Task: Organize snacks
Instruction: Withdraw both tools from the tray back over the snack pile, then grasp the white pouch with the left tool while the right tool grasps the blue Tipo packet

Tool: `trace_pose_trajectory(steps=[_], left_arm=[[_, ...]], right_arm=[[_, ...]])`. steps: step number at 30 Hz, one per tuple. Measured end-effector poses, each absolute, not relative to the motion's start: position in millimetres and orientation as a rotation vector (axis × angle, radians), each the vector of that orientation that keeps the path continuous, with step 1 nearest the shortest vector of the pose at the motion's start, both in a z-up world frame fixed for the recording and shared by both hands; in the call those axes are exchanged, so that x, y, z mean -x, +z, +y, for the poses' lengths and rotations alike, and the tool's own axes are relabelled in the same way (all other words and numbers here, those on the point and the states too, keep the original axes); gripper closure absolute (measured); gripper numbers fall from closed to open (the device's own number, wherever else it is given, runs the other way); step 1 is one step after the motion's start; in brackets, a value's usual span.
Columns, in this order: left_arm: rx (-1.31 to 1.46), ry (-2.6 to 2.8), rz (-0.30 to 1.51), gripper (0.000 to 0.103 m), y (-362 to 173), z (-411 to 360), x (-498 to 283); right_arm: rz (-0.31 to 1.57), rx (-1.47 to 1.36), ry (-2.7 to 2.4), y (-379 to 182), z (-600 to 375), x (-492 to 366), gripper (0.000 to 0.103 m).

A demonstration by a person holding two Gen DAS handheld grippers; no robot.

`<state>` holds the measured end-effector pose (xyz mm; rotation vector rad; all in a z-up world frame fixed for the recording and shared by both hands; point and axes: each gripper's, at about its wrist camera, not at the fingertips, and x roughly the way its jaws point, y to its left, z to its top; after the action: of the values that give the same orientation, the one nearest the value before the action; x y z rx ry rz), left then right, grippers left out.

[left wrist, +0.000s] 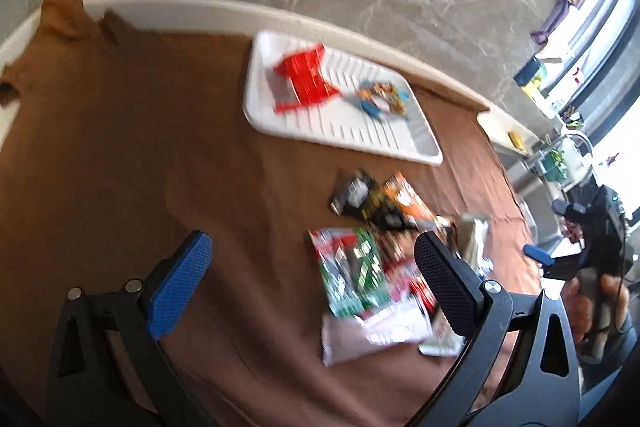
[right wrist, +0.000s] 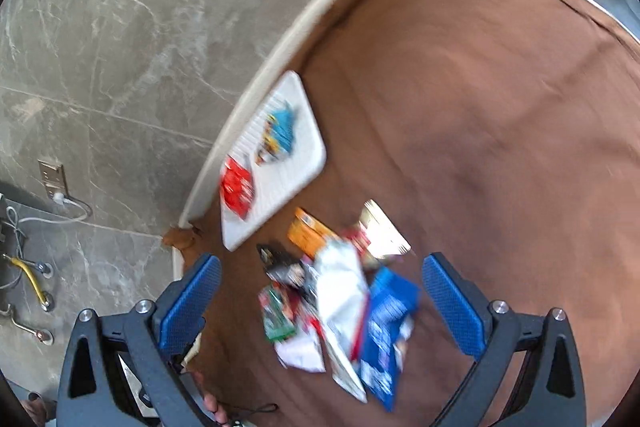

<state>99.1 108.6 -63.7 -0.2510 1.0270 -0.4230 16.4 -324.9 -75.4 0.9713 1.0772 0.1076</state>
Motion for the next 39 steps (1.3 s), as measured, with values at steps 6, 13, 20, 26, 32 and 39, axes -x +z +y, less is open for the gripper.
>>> trace_pose_trajectory(steps=[6,13,20,26,32,39], left_arm=[[0.249,-0.500,1.163,0.000,-78,82,-82],[0.238,-0.502,1.227,0.000,-86,67,-74],[0.190,-0.513,1.169,0.002,-60,77,-95],[0.229,-0.574,1.203,0.002,-67,62,-96],[0.054,-0.731,1.185,0.002,-63,-15,-83],[-0.188,-0.814,1.147,0.011,-66,-91,-68]], right_arm=[[1.118,-1.002,0.127,-85,-323,12,0.001],[1.148,-0.928,0.141,-87,-306,4,0.006],[1.164,-0.810,0.238,-67,-268,-19,0.016],[1.263,-0.764,0.164,-88,-274,-17,0.023],[1.274,-0.835,0.110,-107,-305,-8,0.028],[1.311,-0.841,0.116,-117,-322,5,0.036]])
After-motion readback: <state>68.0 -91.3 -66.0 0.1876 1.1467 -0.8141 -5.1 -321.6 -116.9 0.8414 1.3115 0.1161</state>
